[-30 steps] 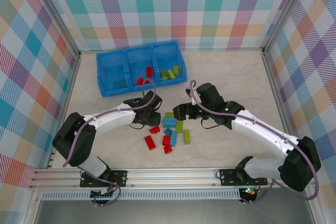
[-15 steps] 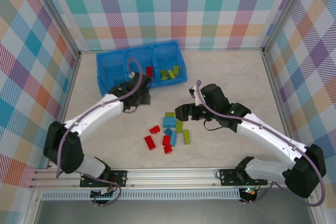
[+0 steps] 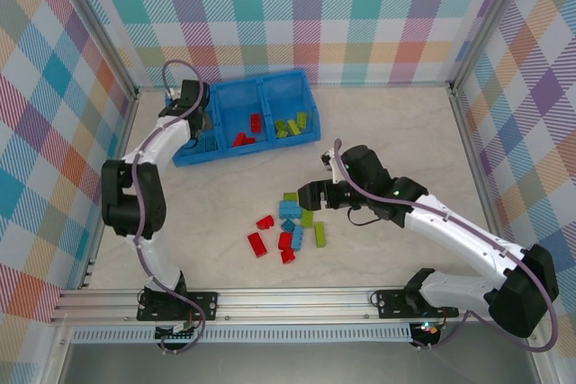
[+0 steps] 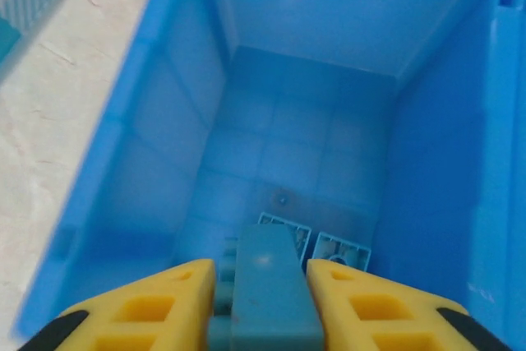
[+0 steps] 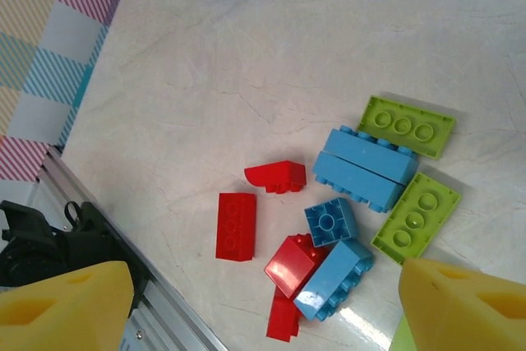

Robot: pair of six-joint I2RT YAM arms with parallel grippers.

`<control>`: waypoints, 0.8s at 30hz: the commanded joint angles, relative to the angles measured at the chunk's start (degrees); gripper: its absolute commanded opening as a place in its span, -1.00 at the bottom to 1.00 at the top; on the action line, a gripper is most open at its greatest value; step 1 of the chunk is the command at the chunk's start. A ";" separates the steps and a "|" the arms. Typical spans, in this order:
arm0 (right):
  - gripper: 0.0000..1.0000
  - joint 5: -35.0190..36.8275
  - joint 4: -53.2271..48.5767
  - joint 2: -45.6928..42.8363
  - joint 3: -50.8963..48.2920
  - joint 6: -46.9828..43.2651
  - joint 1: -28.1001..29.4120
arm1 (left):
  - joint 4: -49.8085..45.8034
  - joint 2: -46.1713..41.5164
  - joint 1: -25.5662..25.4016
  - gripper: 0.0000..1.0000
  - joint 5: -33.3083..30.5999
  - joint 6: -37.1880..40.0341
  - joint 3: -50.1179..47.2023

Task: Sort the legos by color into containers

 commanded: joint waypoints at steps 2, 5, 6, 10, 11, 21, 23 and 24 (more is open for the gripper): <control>0.70 9.38 -9.03 3.90 5.62 -3.56 4.86 | -0.14 -1.31 1.37 -0.06 3.51 0.34 4.38; 0.71 13.65 -13.03 9.51 10.17 -5.07 9.39 | -0.97 -6.90 1.43 0.02 5.99 -0.64 2.31; 0.72 14.43 -13.12 11.68 11.36 -5.59 11.14 | -0.96 -9.62 1.33 0.03 7.25 -1.34 0.80; 0.75 16.11 -12.42 20.99 15.88 -6.82 16.22 | -2.28 -20.85 0.64 0.06 13.00 -2.57 -4.20; 0.76 16.78 -12.38 23.64 17.54 -6.73 17.08 | -3.45 -24.00 -0.04 0.07 13.67 -1.80 -5.05; 0.78 22.75 -9.00 43.51 28.61 -5.74 19.84 | -13.19 -53.96 -2.67 0.29 18.41 19.26 -16.91; 0.78 23.20 -9.53 45.43 29.97 -5.68 19.76 | -14.37 -57.95 -2.61 0.32 18.61 22.98 -19.24; 0.75 22.69 -9.65 46.23 30.42 -5.81 19.67 | -14.40 -59.89 -2.66 0.33 19.03 24.72 -20.77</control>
